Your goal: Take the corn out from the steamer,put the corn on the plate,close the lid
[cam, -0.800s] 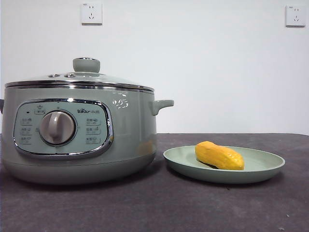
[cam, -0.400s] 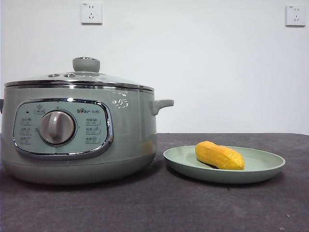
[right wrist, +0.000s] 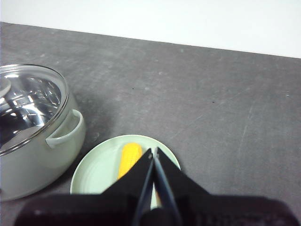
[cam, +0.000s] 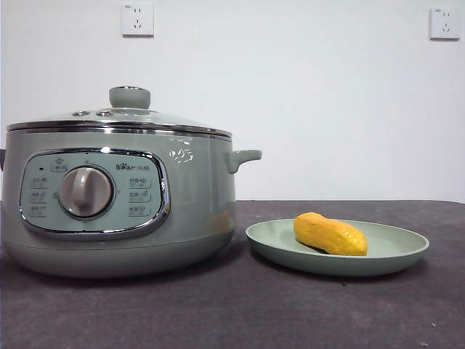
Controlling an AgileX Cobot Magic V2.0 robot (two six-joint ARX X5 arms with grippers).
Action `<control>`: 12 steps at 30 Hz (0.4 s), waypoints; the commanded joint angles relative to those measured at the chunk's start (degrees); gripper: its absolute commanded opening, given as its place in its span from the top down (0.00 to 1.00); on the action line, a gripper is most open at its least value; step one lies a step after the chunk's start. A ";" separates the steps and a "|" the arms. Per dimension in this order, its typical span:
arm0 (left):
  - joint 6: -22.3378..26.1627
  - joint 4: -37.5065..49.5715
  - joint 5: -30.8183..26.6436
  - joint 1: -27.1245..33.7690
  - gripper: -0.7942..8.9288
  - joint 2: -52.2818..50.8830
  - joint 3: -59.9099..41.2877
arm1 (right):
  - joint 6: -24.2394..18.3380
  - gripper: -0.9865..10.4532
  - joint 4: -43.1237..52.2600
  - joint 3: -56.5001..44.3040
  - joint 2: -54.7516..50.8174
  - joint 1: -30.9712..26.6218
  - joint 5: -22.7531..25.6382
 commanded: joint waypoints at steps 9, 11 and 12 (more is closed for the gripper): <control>1.44 5.49 -0.48 15.23 0.92 -15.93 -6.67 | -0.09 0.91 -0.04 -0.26 -0.09 0.00 0.17; 1.40 10.32 -0.33 18.23 0.92 -18.82 -11.28 | -0.11 0.91 -0.04 -0.26 -0.13 0.00 0.17; 1.40 12.70 -0.31 19.45 0.92 -20.20 -13.97 | -0.11 0.91 -0.04 -0.26 -0.13 0.00 0.20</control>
